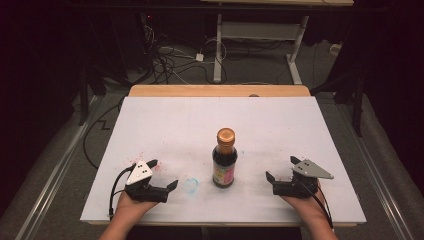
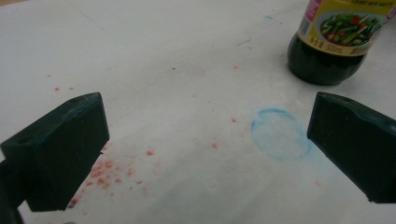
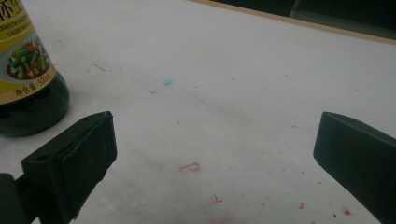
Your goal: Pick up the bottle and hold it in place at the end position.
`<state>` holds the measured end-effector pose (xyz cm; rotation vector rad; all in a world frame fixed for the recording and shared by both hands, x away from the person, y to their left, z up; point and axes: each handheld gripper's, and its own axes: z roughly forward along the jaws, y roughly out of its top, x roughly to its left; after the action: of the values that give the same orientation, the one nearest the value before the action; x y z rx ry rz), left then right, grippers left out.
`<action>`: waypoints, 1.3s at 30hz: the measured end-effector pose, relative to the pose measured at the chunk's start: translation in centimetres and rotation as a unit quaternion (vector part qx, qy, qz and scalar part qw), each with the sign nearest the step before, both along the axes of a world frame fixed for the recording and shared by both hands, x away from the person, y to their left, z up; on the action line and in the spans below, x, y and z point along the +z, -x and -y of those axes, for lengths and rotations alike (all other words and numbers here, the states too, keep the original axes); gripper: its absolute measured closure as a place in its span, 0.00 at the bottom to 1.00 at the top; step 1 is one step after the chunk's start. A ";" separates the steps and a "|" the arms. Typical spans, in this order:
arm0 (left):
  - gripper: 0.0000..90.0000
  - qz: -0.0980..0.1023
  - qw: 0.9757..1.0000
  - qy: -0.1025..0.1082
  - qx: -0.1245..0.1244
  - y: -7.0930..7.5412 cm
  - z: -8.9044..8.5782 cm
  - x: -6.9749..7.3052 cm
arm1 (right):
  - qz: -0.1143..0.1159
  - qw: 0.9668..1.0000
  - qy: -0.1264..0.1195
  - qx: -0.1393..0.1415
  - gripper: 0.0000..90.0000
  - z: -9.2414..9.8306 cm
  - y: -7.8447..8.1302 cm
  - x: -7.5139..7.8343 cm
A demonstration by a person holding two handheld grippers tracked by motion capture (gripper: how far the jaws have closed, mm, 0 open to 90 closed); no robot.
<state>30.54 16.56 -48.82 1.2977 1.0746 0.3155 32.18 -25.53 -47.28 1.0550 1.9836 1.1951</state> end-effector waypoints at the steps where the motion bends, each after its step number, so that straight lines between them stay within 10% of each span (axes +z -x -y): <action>1: 0.00 0.000 1.000 0.004 -0.002 0.1 0.2 0.1 | -0.001 1.000 0.000 0.001 0.01 0.0 0.0 0.0; 34: 0.00 -0.007 0.994 0.052 -0.100 0.7 8.1 2.1 | -0.003 1.000 -0.001 0.000 0.00 0.8 0.4 0.0; 35: 0.00 0.005 0.990 -0.044 -0.135 0.4 7.3 1.9 | -0.002 1.000 -0.002 0.000 0.01 0.8 0.4 0.0; 39: 0.00 0.007 0.991 -0.022 -0.132 0.3 8.3 2.1 | -0.002 1.000 -0.003 -0.002 0.01 0.9 0.5 0.1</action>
<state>30.21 8.22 -46.75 1.4564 0.8747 0.1489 31.71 -26.41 -47.20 1.0648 1.9808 1.1995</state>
